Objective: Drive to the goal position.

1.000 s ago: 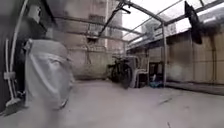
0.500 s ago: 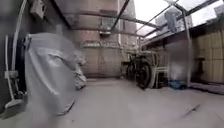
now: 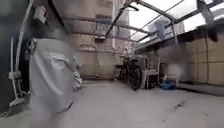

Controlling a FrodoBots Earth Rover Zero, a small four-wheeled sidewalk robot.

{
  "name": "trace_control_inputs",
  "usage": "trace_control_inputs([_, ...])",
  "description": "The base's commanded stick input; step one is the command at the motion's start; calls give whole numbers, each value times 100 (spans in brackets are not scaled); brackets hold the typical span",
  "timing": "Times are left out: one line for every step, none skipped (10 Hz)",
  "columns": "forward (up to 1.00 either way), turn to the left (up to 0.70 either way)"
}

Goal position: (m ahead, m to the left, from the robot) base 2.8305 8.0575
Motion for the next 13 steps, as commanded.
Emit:
trace_control_inputs([0,45])
trace_control_inputs([0,45])
trace_control_inputs([0,45])
trace_control_inputs([0,40])
trace_control_inputs([0,-45])
trace_control_inputs([0,-45])
trace_control_inputs([0,-45])
trace_control_inputs([0,-45])
trace_control_inputs([0,-45])
trace_control_inputs([0,-45])
trace_control_inputs([0,-45])
trace_control_inputs([0,-45])
trace_control_inputs([0,-45])
